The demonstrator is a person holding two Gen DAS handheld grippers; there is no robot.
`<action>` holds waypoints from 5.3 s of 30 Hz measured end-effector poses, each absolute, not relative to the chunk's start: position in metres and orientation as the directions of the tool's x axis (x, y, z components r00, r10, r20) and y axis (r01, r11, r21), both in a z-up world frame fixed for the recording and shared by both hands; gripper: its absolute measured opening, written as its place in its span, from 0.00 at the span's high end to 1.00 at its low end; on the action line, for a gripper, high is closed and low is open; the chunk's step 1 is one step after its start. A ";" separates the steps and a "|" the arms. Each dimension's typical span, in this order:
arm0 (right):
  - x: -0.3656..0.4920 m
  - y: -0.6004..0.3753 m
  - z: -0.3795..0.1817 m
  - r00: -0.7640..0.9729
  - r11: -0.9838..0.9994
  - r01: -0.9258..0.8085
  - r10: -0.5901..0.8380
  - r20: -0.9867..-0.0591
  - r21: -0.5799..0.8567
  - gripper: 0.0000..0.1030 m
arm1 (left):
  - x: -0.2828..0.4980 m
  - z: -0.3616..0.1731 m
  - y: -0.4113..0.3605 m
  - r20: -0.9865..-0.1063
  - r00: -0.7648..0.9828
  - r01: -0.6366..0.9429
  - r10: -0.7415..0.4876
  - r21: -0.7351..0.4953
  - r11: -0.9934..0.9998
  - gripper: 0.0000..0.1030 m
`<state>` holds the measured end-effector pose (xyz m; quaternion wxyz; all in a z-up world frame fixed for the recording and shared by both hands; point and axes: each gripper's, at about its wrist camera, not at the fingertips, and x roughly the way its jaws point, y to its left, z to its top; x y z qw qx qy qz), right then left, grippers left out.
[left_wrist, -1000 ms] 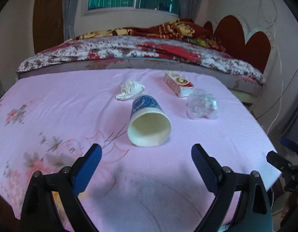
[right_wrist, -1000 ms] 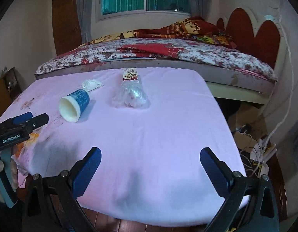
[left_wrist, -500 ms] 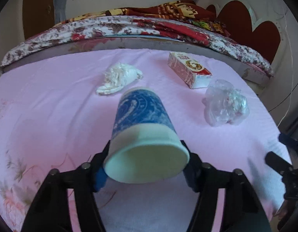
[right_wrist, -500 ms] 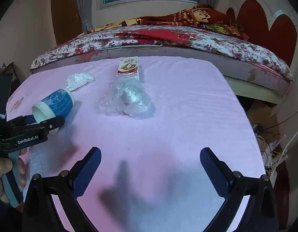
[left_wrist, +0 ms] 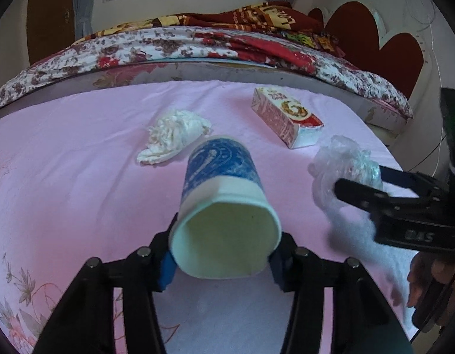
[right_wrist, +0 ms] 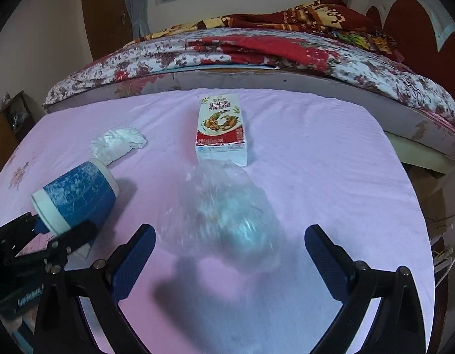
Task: Collect trash
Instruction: 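Grasp the blue-white paper cup with the left gripper while the right gripper grasps the plastic bag, then carry the cup and plastic bag over the bucket and release both, then move both grippers back toward the tissue and red-white milk carton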
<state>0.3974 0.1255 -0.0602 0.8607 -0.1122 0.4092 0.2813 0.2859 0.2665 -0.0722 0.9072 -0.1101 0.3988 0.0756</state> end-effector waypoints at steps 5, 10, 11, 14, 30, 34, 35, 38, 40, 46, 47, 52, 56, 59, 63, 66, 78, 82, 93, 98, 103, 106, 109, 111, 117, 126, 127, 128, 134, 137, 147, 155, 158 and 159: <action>0.406 0.127 -0.067 0.473 0.821 -0.568 0.390 -0.790 0.065 0.39 | 0.292 -0.075 0.264 -0.751 0.658 -0.225 0.058 -0.122 0.967 0.41; 0.394 0.110 -0.063 0.479 0.815 -0.573 0.417 -0.772 0.085 0.51 | 0.282 -0.072 0.261 -0.728 0.684 -0.206 0.044 -0.135 0.969 0.54; 0.389 0.106 -0.062 0.487 0.815 -0.574 0.420 -0.766 0.083 0.51 | 0.278 -0.070 0.260 -0.717 0.695 -0.203 0.044 -0.137 0.970 0.54; 0.374 0.093 -0.054 0.515 0.815 -0.577 0.421 -0.747 0.061 0.51 | 0.266 -0.062 0.253 -0.691 0.722 -0.189 0.035 -0.148 0.971 0.54; 0.278 -0.015 -0.003 0.624 0.855 -0.517 0.412 -0.664 0.044 0.51 | 0.199 -0.029 0.184 -0.643 0.766 -0.104 -0.003 -0.129 0.986 0.54; 0.250 -0.047 0.006 0.645 0.868 -0.494 0.401 -0.650 0.045 0.51 | 0.183 -0.020 0.163 -0.631 0.775 -0.068 -0.029 -0.130 0.989 0.54; 0.243 -0.055 0.008 0.653 0.873 -0.486 0.394 -0.648 0.041 0.51 | 0.179 -0.018 0.158 -0.628 0.777 -0.059 -0.037 -0.131 0.990 0.54; 0.222 -0.081 0.015 0.674 0.887 -0.460 0.374 -0.637 0.035 0.51 | 0.169 -0.013 0.139 -0.619 0.783 -0.023 -0.060 -0.124 0.992 0.54; 0.212 -0.095 0.019 0.687 0.896 -0.443 0.363 -0.629 0.034 0.51 | 0.164 -0.010 0.129 -0.615 0.786 -0.004 -0.070 -0.119 0.993 0.54; 0.182 -0.143 0.030 0.723 0.919 -0.395 0.324 -0.610 0.020 0.51 | 0.156 -0.008 0.096 -0.612 0.782 0.053 -0.117 -0.121 0.991 0.54; 0.178 -0.150 0.031 0.728 0.922 -0.387 0.316 -0.608 0.015 0.51 | 0.155 -0.007 0.090 -0.611 0.782 0.062 -0.122 -0.118 0.991 0.54; 0.164 -0.186 0.035 0.749 0.939 -0.344 0.286 -0.597 0.018 0.51 | 0.152 -0.005 0.061 -0.609 0.778 0.113 -0.154 -0.105 0.988 0.54; 0.154 -0.218 0.031 0.764 0.954 -0.296 0.261 -0.590 0.039 0.51 | 0.149 -0.004 0.038 -0.608 0.773 0.154 -0.180 -0.095 0.984 0.54; 0.149 -0.241 0.024 0.767 0.965 -0.256 0.241 -0.594 0.061 0.51 | 0.150 -0.006 0.022 -0.613 0.765 0.187 -0.198 -0.083 0.979 0.54; 0.145 -0.263 0.022 0.774 0.972 -0.224 0.225 -0.592 0.077 0.51 | 0.151 -0.009 -0.001 -0.624 0.748 0.228 -0.226 -0.078 0.971 0.54; 0.143 -0.275 0.022 0.777 0.975 -0.206 0.216 -0.592 0.085 0.51 | 0.150 -0.012 -0.016 -0.629 0.738 0.255 -0.246 -0.079 0.964 0.54; 0.139 -0.327 -0.022 0.729 0.991 -0.109 0.134 -0.672 0.080 0.51 | 0.144 -0.032 -0.084 -0.668 0.646 0.418 -0.369 -0.095 0.904 0.54; 0.134 -0.350 -0.043 0.702 0.994 -0.071 0.106 -0.704 0.079 0.51 | 0.143 -0.049 -0.110 -0.698 0.597 0.466 -0.395 -0.098 0.879 0.54; 0.134 -0.393 -0.095 0.628 0.998 -0.011 0.059 -0.776 0.067 0.51 | 0.148 -0.087 -0.153 -0.766 0.468 0.554 -0.441 -0.135 0.821 0.54; 0.140 -0.396 -0.125 0.576 0.999 -0.027 0.052 -0.816 0.045 0.51 | 0.168 -0.115 -0.167 -0.808 0.401 0.556 -0.433 -0.161 0.815 0.54; 0.157 -0.396 -0.154 0.538 0.998 -0.053 0.051 -0.841 0.026 0.51 | 0.180 -0.143 -0.179 -0.843 0.351 0.554 -0.408 -0.164 0.816 0.51; 0.165 -0.396 -0.168 0.526 0.998 -0.061 0.049 -0.849 0.020 0.51 | 0.186 -0.154 -0.181 -0.851 0.326 0.553 -0.411 -0.181 0.813 0.51; 0.173 -0.392 -0.179 0.509 0.996 -0.089 0.054 -0.859 0.010 0.51 | 0.193 -0.166 -0.179 -0.859 0.303 0.534 -0.413 -0.205 0.820 0.51; 0.178 -0.388 -0.186 0.495 0.993 -0.115 0.049 -0.867 -0.009 0.51 | 0.196 -0.172 -0.178 -0.861 0.287 0.529 -0.419 -0.222 0.819 0.47; 0.186 -0.386 -0.220 0.472 0.985 -0.129 -0.042 -0.880 -0.117 0.13 | 0.200 -0.192 -0.173 -0.872 0.262 0.485 -0.412 -0.250 0.838 0.06; 0.183 -0.397 -0.228 0.441 0.985 -0.098 -0.082 -0.894 -0.139 0.00 | 0.190 -0.193 -0.152 -0.890 0.319 0.425 -0.326 -0.173 0.888 0.04; 0.182 -0.397 -0.227 0.441 0.985 -0.097 -0.085 -0.893 -0.141 0.00 | 0.192 -0.193 -0.150 -0.889 0.324 0.425 -0.324 -0.170 0.889 0.04; 0.180 -0.395 -0.225 0.442 0.986 -0.096 -0.084 -0.893 -0.140 0.00 | 0.190 -0.191 -0.148 -0.887 0.331 0.422 -0.322 -0.166 0.891 0.04; 0.166 -0.388 -0.204 0.465 0.988 -0.085 -0.078 -0.882 -0.132 0.00 | 0.180 -0.175 -0.137 -0.877 0.369 0.416 -0.308 -0.141 0.898 0.03; 0.161 -0.384 -0.190 0.481 0.991 -0.071 -0.069 -0.874 -0.117 0.00 | 0.174 -0.166 -0.134 -0.868 0.391 0.419 -0.305 -0.127 0.899 0.03; 0.139 -0.363 -0.145 0.546 0.994 -0.046 -0.062 -0.836 -0.104 0.00 | 0.152 -0.130 -0.113 -0.833 0.460 0.400 -0.308 -0.116 0.909 0.03; 0.120 -0.341 -0.113 0.600 0.996 -0.054 -0.025 -0.800 -0.071 0.00 | 0.132 -0.104 -0.085 -0.797 0.530 0.363 -0.289 -0.095 0.927 0.03; 0.115 -0.330 -0.102 0.618 0.996 -0.065 -0.003 -0.786 -0.055 0.00 | 0.128 -0.095 -0.074 -0.785 0.551 0.344 -0.282 -0.095 0.934 0.03; 0.113 -0.325 -0.098 0.625 0.996 -0.071 0.005 -0.781 -0.051 0.00 | 0.126 -0.091 -0.070 -0.780 0.562 0.336 -0.276 -0.090 0.938 0.03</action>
